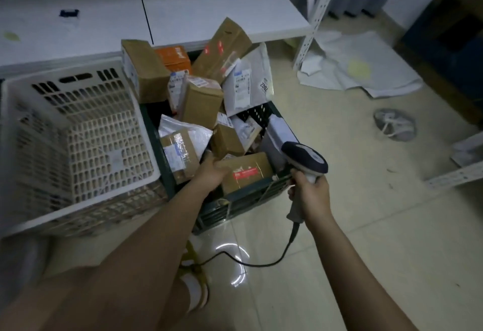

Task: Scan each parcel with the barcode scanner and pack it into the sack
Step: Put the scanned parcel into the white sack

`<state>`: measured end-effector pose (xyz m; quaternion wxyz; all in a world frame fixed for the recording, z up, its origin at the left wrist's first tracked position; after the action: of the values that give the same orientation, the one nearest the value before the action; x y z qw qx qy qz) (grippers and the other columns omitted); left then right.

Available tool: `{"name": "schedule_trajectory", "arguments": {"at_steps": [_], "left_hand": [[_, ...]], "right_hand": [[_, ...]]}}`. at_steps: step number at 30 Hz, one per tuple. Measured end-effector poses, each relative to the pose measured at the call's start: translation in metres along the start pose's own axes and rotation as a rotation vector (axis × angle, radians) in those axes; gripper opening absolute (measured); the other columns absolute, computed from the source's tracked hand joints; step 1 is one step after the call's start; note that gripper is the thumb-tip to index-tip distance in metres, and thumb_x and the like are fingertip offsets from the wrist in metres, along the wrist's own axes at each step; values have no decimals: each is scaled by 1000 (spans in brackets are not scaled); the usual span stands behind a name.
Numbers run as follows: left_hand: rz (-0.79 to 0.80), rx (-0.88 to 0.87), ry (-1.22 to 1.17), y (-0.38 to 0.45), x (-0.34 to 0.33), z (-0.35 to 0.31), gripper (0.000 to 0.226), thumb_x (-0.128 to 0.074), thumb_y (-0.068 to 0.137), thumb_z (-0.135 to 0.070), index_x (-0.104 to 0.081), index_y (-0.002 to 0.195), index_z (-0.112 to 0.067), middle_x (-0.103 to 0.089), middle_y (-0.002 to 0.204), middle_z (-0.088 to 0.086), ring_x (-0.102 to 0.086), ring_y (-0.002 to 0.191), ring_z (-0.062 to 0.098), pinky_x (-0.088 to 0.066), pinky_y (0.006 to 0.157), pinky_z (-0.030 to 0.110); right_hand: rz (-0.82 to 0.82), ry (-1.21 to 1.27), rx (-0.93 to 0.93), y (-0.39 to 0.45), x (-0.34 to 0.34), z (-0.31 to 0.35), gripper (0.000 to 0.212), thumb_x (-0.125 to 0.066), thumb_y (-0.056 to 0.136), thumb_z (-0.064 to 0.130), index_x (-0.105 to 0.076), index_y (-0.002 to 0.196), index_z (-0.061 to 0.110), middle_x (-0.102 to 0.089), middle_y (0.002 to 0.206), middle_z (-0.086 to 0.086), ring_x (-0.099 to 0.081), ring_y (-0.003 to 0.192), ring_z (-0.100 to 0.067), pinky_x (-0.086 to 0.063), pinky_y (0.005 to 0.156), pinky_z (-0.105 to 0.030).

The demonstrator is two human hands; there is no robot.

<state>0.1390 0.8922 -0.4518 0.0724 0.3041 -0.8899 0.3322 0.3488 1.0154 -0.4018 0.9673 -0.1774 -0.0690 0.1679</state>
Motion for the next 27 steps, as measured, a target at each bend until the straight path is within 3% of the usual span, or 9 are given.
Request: {"name": "schedule_trajectory", "arguments": {"at_steps": [5,9,13,16,19,22,24,27], "left_hand": [[-3,11,-35,17,-10,27,81,-71,84,-7,-25,151,-15,-53,136,9,-51,122,27,-42,97,32],[-44,-151,130,29,-9,29,78,-69,84,-1,-29,149,-11,-45,143,12,-43,130,27,-37,108,38],[-252,-254,226,42,8,23,45,-66,85,-4,-53,128,-9,-45,139,11,-44,126,28,-34,99,25],[-223,-282,306,47,9,18,28,-60,92,-9,-64,119,-5,-37,148,11,-40,131,28,-26,100,19],[-62,-290,488,45,1,21,44,-52,98,-28,-49,140,-13,-1,162,8,-17,145,30,-17,115,33],[94,-220,648,45,0,34,87,-64,86,-48,-16,154,-25,27,158,4,4,148,28,-14,118,43],[123,-210,743,45,4,35,102,-71,81,-46,-3,154,-28,26,157,7,0,147,29,-23,117,42],[68,-221,622,42,12,27,97,-75,80,-40,-15,154,-24,-5,153,11,-23,139,29,-30,108,32]], "right_hand": [[41,-27,0,15,-16,-7,29,-62,89,10,-55,113,-4,-62,71,-12,-55,51,-13,-44,48,-25],[66,-25,-8,21,-27,-11,32,-64,90,12,-54,114,-5,-61,73,-14,-54,53,-14,-45,49,-24],[69,-27,-22,24,-33,-14,30,-64,90,11,-54,112,-6,-61,70,-11,-53,51,-14,-45,48,-24],[73,-42,-16,26,-37,-16,28,-63,90,9,-55,110,-8,-61,69,-11,-52,48,-13,-45,47,-23],[75,-44,-19,26,-42,-17,27,-63,91,9,-55,110,-8,-61,69,-10,-53,49,-13,-45,47,-23],[101,-39,-23,25,-47,-17,20,-62,91,9,-55,106,-2,-61,69,-9,-53,49,-12,-45,47,-21],[112,-25,-30,23,-51,-17,16,-62,91,8,-54,104,3,-60,68,-9,-53,49,-11,-45,47,-21],[113,-24,-26,19,-54,-14,14,-62,91,8,-53,102,6,-60,69,-9,-52,48,-12,-45,46,-21]]}}
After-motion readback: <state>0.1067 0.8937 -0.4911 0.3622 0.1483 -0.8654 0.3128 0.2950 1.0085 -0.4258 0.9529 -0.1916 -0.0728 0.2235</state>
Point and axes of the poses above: each hand's wrist, its own y-axis towards the middle knuckle, its own x-axis out of the back of the hand, z = x × y, the point moved 6 cm from there along y, towards the middle knuckle
